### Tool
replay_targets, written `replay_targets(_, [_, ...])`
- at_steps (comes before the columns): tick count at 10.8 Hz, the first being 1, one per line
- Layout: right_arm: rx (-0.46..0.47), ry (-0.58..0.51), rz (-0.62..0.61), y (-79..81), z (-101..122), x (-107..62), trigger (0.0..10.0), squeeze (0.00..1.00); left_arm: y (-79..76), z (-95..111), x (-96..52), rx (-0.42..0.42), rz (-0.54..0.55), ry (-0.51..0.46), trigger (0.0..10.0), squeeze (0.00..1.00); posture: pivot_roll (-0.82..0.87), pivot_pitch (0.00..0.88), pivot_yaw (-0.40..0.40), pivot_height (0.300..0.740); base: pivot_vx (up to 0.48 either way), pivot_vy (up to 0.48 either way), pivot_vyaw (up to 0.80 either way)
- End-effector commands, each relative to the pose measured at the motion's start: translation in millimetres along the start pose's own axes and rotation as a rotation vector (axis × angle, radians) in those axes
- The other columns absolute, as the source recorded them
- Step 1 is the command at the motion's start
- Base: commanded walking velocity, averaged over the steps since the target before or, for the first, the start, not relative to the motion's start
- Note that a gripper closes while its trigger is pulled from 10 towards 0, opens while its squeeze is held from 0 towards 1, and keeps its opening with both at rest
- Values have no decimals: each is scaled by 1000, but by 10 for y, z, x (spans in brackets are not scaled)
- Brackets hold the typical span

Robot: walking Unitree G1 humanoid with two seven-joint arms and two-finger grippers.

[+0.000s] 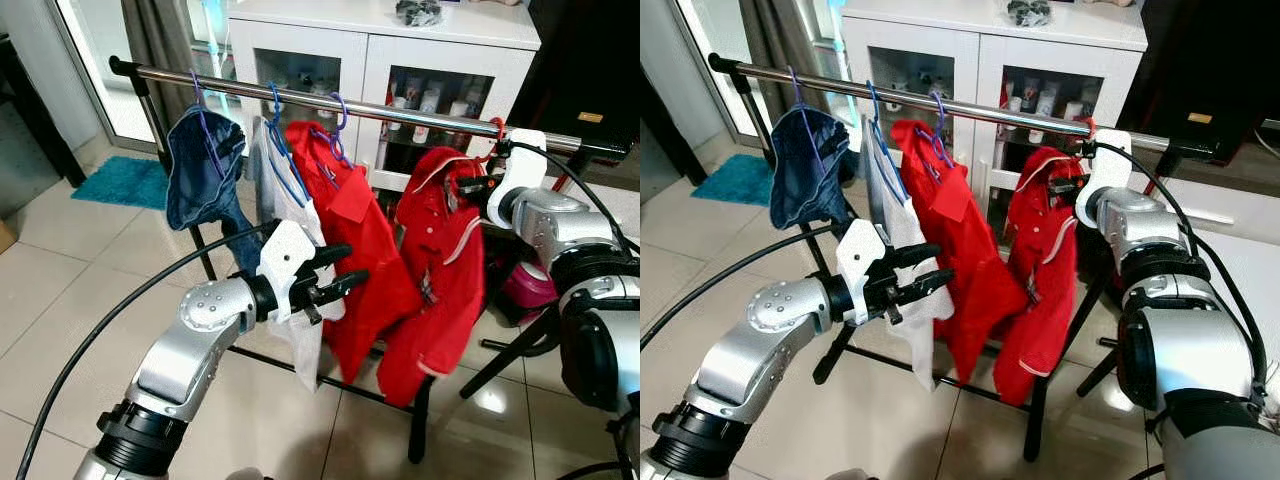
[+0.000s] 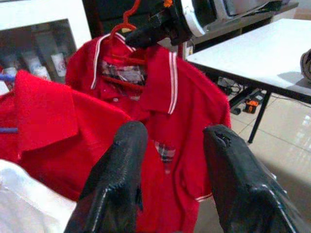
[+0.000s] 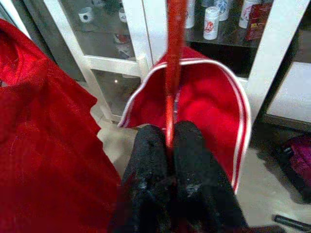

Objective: Hang hanger

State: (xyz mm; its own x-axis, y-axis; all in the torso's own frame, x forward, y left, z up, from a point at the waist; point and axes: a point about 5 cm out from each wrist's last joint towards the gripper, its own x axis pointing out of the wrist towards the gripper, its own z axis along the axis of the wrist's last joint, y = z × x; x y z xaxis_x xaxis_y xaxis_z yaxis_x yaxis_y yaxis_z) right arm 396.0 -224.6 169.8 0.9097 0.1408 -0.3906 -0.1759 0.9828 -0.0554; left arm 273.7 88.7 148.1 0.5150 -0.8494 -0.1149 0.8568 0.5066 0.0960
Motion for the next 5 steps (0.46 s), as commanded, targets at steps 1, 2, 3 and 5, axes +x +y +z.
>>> replay_targets(1, [-9, -11, 4, 39, 71, 15, 0, 0, 7, -5, 11, 19, -10, 18, 10000, 0, -7, 0, 23, 740, 0, 0, 0])
replay_targets(2, [-5, -16, -10, 37, 73, 18, 0, 0, 11, -3, 14, 20, -11, 19, 10000, 0, -7, 0, 25, 740, 0, 0, 0])
replay_targets(3, [-9, -20, -20, 31, 76, 18, 0, 0, 16, -2, 16, 21, -10, 20, 10000, 0, -7, 0, 25, 740, 0, 0, 0])
replay_targets(5, [-20, -34, -10, 35, 87, 17, 0, 0, 17, -1, 21, 22, -11, 18, 10000, 0, -9, 0, 26, 740, 0, 0, 0])
